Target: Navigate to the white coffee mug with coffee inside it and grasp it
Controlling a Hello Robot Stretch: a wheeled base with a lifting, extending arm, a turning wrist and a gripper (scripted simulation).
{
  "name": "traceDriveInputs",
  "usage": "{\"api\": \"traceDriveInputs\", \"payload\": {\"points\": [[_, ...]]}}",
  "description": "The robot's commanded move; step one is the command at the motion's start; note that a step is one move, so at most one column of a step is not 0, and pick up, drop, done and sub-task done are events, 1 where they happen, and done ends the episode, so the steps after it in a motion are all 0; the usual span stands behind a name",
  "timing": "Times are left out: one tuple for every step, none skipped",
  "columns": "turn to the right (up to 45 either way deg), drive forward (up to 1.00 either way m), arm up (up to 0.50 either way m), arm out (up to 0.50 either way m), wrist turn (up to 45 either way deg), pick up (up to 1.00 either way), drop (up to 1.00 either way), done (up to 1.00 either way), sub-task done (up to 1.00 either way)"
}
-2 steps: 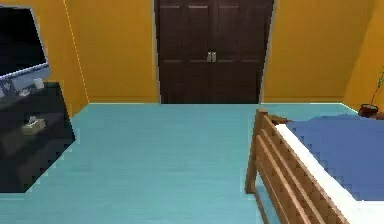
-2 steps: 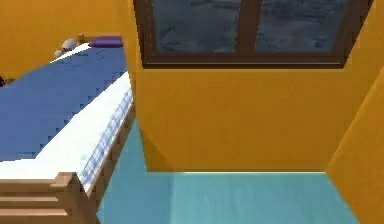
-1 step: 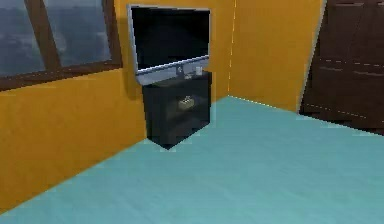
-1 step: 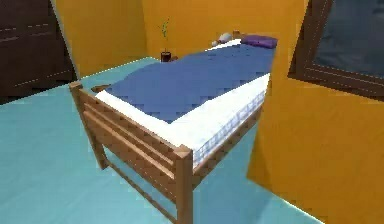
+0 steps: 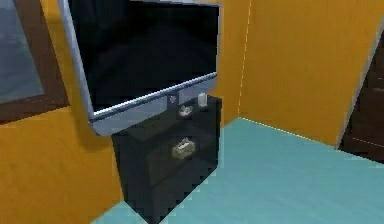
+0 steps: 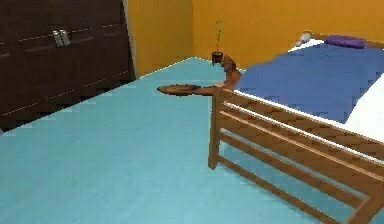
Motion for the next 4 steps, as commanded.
{"api": "traceDriveInputs", "payload": {"points": [[0.0,0.75,0.00,0.00,0.0,0.00,0.00,0.00,0.00],[-45.0,0.00,0.00,0.00,0.0,0.00,0.00,0.00,0.00],[-33.0,0.00,0.00,0.00,0.0,0.00,0.00,0.00,0.00],[0.0,0.00,0.50,0.00,0.0,0.00,0.00,0.00,0.00]]}}
